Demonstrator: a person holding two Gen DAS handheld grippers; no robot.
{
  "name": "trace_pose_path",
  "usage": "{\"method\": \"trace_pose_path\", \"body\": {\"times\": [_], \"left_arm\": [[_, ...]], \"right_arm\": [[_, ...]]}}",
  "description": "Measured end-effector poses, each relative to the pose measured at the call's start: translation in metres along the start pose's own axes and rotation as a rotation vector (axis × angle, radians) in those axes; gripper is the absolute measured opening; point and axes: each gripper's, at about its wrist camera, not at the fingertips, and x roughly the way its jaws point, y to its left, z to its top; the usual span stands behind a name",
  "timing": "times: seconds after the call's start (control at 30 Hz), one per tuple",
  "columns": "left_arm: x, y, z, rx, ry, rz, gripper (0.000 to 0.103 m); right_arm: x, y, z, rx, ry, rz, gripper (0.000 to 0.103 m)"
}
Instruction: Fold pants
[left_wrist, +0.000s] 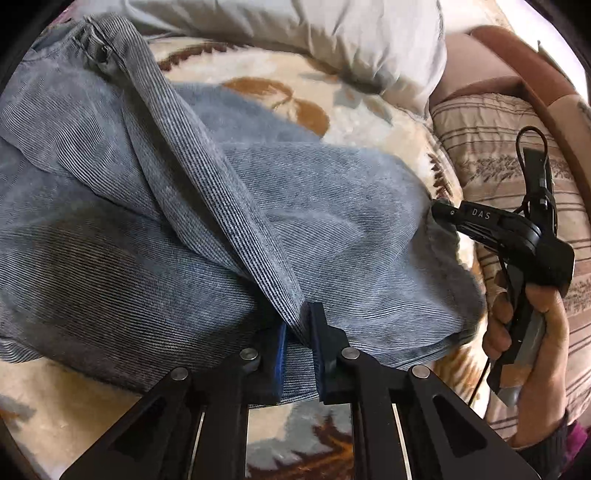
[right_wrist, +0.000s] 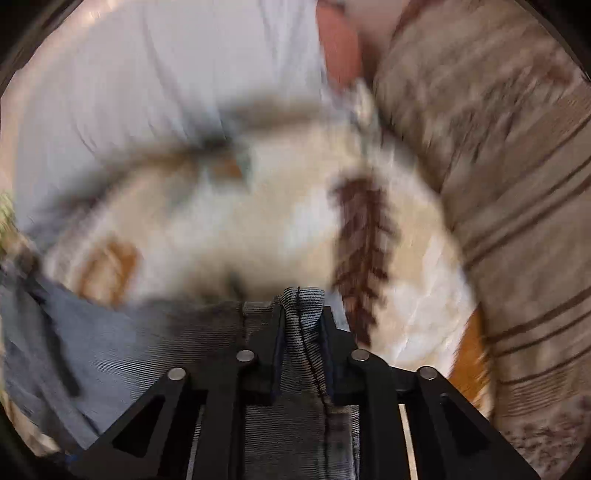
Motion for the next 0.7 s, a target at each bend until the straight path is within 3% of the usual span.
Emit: {"method": "trace_pose_path", "body": {"times": [0.03,0.07,0.1,0.13,0.23,0.37,0.53,0.7], "left_arm": [[-0.004,-0.002,0.0,0.005,-0.005,0.003,0.015],[-0.011,-0.007,0.001,0.029,-0.008,0.028,0.025],[-0.02,-0.012,0.001,0.057,-0.023,0.04,0.036],[-0.031,-0.014,-0.001,0.076,-0.042,0.038,0.039],[-0.076,-0.014,-0.005,0.108,-0.139,0.079,0.046],[-0.121,0.005,-0.009,0.044,-0.244,0.207,0.052],[-0.136,0.016,-0.017,0.013,-0.286,0.344,0.052],[-0.121,-0.002,-0.02,0.079,-0.239,0.422,0.052]], "right_arm": [[-0.006,0.001,0.001,-0.006,-0.02,-0.013,0.028],[-0.018,0.0,0.002,0.01,-0.05,-0.018,0.049],[-0.03,-0.003,0.002,0.032,-0.086,-0.001,0.062],[-0.047,-0.004,0.0,0.051,-0.142,0.03,0.081],[-0.091,0.002,-0.01,0.06,-0.235,0.137,0.082],[-0.107,0.031,-0.03,0.07,-0.169,0.378,0.082],[-0.115,0.077,-0.042,-0.003,-0.146,0.439,0.082],[-0.111,0.104,-0.057,-0.069,-0.101,0.486,0.082]]}}
